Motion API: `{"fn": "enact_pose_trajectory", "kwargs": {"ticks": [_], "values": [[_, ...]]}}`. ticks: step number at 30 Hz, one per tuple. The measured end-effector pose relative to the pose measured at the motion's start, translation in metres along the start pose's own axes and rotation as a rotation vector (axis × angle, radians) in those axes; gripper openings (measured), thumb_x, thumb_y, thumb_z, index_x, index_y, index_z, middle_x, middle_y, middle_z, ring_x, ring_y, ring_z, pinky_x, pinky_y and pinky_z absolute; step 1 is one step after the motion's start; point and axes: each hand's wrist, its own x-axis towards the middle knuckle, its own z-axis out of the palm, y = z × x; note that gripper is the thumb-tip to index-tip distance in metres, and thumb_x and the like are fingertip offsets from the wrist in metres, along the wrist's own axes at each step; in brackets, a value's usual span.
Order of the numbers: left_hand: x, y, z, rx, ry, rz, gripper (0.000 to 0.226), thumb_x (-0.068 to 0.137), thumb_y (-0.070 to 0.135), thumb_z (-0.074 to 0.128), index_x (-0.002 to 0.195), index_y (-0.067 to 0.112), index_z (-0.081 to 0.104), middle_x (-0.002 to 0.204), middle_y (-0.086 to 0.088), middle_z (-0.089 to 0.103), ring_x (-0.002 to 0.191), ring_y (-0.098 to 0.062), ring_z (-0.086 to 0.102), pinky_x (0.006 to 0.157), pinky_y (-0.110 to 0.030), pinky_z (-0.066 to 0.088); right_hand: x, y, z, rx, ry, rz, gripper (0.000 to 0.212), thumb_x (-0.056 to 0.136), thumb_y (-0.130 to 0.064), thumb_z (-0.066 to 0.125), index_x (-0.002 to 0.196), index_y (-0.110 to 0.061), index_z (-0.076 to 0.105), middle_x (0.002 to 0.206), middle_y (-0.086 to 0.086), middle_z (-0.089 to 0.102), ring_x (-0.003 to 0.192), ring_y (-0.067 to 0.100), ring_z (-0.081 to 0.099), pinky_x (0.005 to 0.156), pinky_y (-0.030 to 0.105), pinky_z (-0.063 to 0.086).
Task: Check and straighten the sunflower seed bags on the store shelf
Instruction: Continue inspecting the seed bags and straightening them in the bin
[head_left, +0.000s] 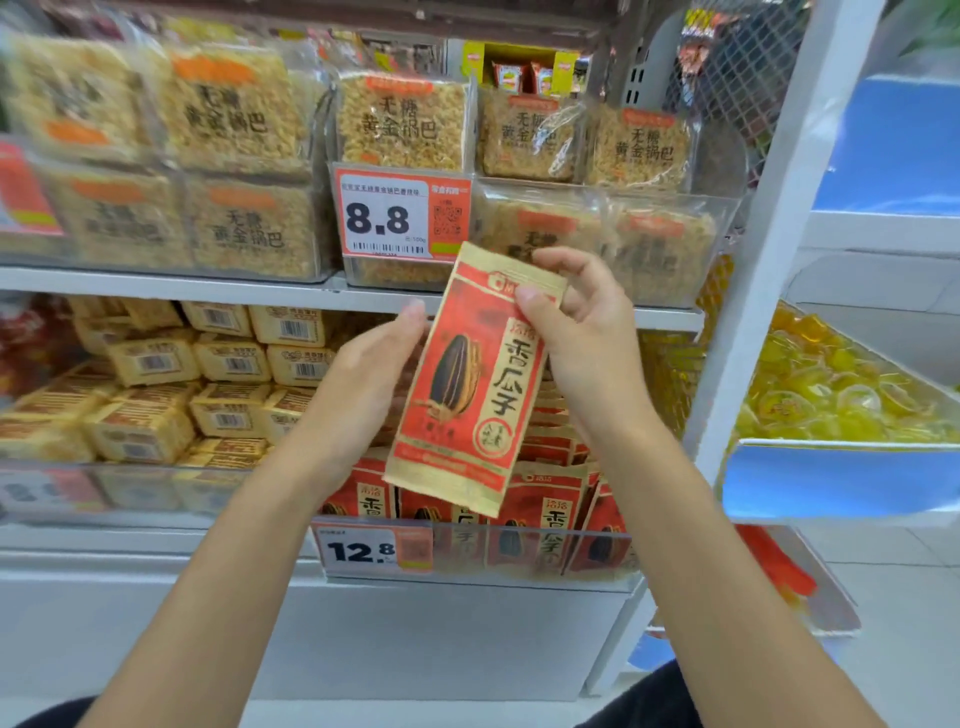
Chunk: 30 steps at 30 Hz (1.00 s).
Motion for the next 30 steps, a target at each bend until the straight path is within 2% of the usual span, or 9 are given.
{"fn": "enact_pose_trajectory", "kwargs": {"ticks": [4, 6, 8, 11, 14, 19, 22, 25, 30], "values": [[-0.002, -0.005, 0.006, 0.094, 0.09, 0.048, 0.036, 0.096, 0.045, 0.05, 0.091, 0.016, 0.071, 0.083, -0.002, 0.077, 0.075, -0.02, 0.074, 0.074, -0.04, 0.059, -0.009, 0.014, 0.01, 0.045, -0.014, 0.108, 0.019, 0.096, -0.017, 0.06, 0.114, -0.019, 0.053, 0.075, -0.001, 0.074, 0.068, 0.014, 0.072, 0.061, 0.029, 0.058], [0.0, -0.009, 0.006, 0.087, 0.131, 0.064, 0.034, 0.097, 0.042, 0.053, 0.09, 0.013, 0.07, 0.081, -0.003, 0.077, 0.072, -0.022, 0.074, 0.072, -0.039, 0.059, -0.012, 0.013, 0.009, 0.011, 0.002, 0.139, 0.022, 0.097, -0.03, 0.057, 0.108, -0.011, 0.06, 0.073, -0.001, 0.074, 0.068, 0.012, 0.071, 0.059, 0.022, 0.055], [-0.001, -0.01, 0.006, 0.076, 0.099, 0.068, 0.033, 0.096, 0.04, 0.054, 0.093, 0.011, 0.07, 0.081, -0.003, 0.077, 0.071, -0.021, 0.074, 0.068, -0.034, 0.059, -0.014, 0.015, 0.006, -0.08, 0.0, 0.111, 0.042, 0.099, -0.038, 0.051, 0.094, 0.002, 0.064, 0.074, 0.008, 0.073, 0.066, 0.015, 0.07, 0.059, 0.021, 0.052], [-0.002, -0.011, 0.006, 0.021, -0.002, 0.024, 0.035, 0.095, 0.043, 0.053, 0.097, 0.012, 0.07, 0.085, -0.006, 0.077, 0.074, -0.023, 0.075, 0.07, -0.034, 0.06, -0.017, 0.018, 0.003, -0.183, 0.042, 0.034, 0.054, 0.101, -0.035, 0.048, 0.079, 0.012, 0.061, 0.065, 0.009, 0.071, 0.056, 0.014, 0.065, 0.055, 0.022, 0.047], [-0.003, -0.011, 0.009, -0.074, -0.021, -0.043, 0.038, 0.095, 0.046, 0.049, 0.092, 0.015, 0.071, 0.085, -0.011, 0.077, 0.073, -0.024, 0.074, 0.069, -0.035, 0.06, -0.019, 0.018, 0.003, -0.213, -0.005, 0.031, 0.054, 0.1, -0.034, 0.049, 0.08, 0.014, 0.06, 0.065, 0.014, 0.069, 0.056, 0.015, 0.061, 0.054, 0.025, 0.044], [0.002, -0.012, 0.01, -0.148, 0.31, 0.026, 0.037, 0.098, 0.042, 0.052, 0.082, 0.017, 0.074, 0.081, -0.013, 0.076, 0.073, -0.027, 0.072, 0.072, -0.041, 0.058, -0.026, 0.014, 0.005, -0.158, -0.288, 0.192, 0.03, 0.092, -0.034, 0.062, 0.096, -0.004, 0.068, 0.082, 0.004, 0.077, 0.076, 0.015, 0.074, 0.069, 0.03, 0.06], [0.003, -0.011, 0.006, -0.137, 0.279, 0.01, 0.041, 0.098, 0.047, 0.049, 0.086, 0.017, 0.075, 0.083, -0.01, 0.076, 0.076, -0.024, 0.074, 0.074, -0.039, 0.059, -0.029, 0.015, 0.008, -0.176, -0.236, 0.144, 0.019, 0.091, -0.026, 0.066, 0.089, -0.007, 0.069, 0.076, 0.007, 0.076, 0.071, 0.017, 0.075, 0.059, 0.026, 0.057], [0.001, -0.008, 0.004, 0.014, 0.167, -0.013, 0.05, 0.095, 0.052, 0.05, 0.091, 0.009, 0.075, 0.085, -0.009, 0.077, 0.079, -0.026, 0.074, 0.082, -0.045, 0.059, -0.028, 0.014, 0.008, -0.087, -0.143, 0.142, 0.017, 0.092, -0.026, 0.065, 0.093, -0.009, 0.069, 0.08, 0.006, 0.077, 0.074, 0.018, 0.075, 0.065, 0.029, 0.06], [0.002, -0.011, 0.002, 0.018, 0.371, 0.074, 0.069, 0.092, 0.059, 0.055, 0.086, -0.008, 0.068, 0.083, -0.026, 0.07, 0.08, -0.046, 0.066, 0.074, -0.059, 0.053, -0.029, 0.012, 0.006, -0.167, -0.407, 0.26, 0.031, 0.085, -0.027, 0.072, 0.114, -0.018, 0.064, 0.096, -0.002, 0.077, 0.087, 0.012, 0.074, 0.067, 0.024, 0.057]]}}
